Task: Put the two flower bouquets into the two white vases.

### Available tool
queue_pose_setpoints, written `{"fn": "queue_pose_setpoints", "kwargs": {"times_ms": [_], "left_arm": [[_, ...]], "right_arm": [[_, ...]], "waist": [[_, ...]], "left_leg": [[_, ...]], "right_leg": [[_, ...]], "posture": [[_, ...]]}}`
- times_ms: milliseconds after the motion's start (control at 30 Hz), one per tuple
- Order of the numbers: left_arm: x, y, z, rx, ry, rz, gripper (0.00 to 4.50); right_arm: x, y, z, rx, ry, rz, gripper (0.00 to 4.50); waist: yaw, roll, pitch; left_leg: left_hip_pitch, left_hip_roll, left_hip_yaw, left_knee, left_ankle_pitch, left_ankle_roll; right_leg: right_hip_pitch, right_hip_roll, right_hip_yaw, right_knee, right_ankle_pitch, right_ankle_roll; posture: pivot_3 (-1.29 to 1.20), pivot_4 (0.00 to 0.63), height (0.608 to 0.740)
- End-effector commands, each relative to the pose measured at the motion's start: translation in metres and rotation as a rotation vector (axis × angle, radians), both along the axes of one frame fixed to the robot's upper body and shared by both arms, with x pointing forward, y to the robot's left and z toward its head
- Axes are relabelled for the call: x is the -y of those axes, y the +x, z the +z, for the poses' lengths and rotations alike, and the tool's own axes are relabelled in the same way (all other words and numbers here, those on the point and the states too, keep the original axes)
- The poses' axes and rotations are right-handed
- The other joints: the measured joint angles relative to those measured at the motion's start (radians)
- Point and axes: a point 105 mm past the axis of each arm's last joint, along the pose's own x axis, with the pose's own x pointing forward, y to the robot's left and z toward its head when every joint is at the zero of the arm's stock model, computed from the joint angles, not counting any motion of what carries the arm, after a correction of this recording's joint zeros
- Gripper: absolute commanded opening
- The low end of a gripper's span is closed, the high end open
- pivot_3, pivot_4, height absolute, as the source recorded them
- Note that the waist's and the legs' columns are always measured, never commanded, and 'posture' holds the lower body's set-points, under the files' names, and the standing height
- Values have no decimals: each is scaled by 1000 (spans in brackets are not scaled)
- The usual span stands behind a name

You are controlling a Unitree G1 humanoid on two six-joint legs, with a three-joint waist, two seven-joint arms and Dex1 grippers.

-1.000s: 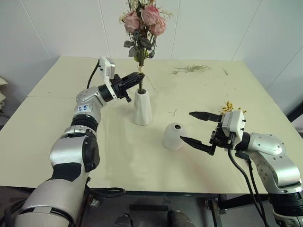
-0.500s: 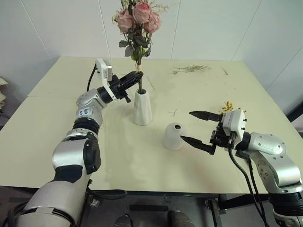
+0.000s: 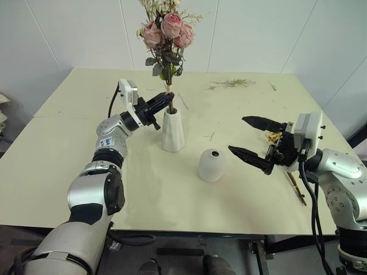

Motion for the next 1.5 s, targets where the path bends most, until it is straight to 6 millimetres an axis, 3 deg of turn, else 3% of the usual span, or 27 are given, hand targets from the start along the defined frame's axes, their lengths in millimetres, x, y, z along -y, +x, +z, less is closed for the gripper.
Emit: {"fn": "queue_pose_setpoints", "kwargs": {"times_ms": [33,233,467,500,667,833,1067,1267,1400,1500], "left_arm": [[-1,-2,12,50,-25,-1,40],[1,-4,15,83,-10,6,1739],[-8,-7,13,113,47,27,3898],[-17,-7,7,111,80,45,4170],[-46,-20,-5,128,190,45,4170],[-73,-42,-1,161,310,0,4170],[-83,-90,8,178,510,-163,4170],[-86,-114,1,100,584,-234,4170],[-93,-123,1,97,543,-227,4170],[-91,-128,-3,87,564,-243,4170]], "right_arm": [[2,-5,8,42,-2,-14,4500],[1,-4,5,44,-8,-22,4500],[1,-3,2,43,-4,-28,4500],[2,-2,1,37,-7,-34,4500],[9,2,0,-4,-26,-72,4500],[36,6,5,-96,-75,-178,4500],[117,24,-14,-405,-324,-554,4500],[154,29,-22,-626,-336,-702,4500],[149,34,-68,-953,-460,-619,4500],[152,44,-72,-1002,-487,-626,4500]], "waist": [[0,0,0],[0,0,0],[0,0,0],[-1,0,0],[-6,0,0],[1,0,0],[1,0,0],[-12,1,0],[-29,1,0],[-31,2,1]], "left_leg": [[0,0,0,0,0,0],[0,0,0,0,0,0],[0,0,0,0,0,0],[0,0,0,0,0,0],[1,0,0,-1,0,0],[0,0,0,0,0,0],[0,0,0,-1,0,1],[1,1,2,-1,-1,1],[2,2,4,-1,-1,1],[1,2,5,0,-1,1]], "right_leg": [[0,0,0,0,0,0],[0,0,0,0,0,0],[0,0,0,0,0,0],[0,0,0,0,0,0],[0,0,0,0,0,0],[0,0,0,0,0,-1],[0,0,0,0,-1,-3],[-1,0,0,0,-3,-5],[-1,0,1,-1,-4,-8],[-2,0,1,-2,-6,-12]], "posture": [[0,150,740],[0,150,740],[0,150,740],[0,150,740],[0,150,740],[0,150,740],[0,150,740],[0,150,740],[0,150,740],[0,150,740]]}}
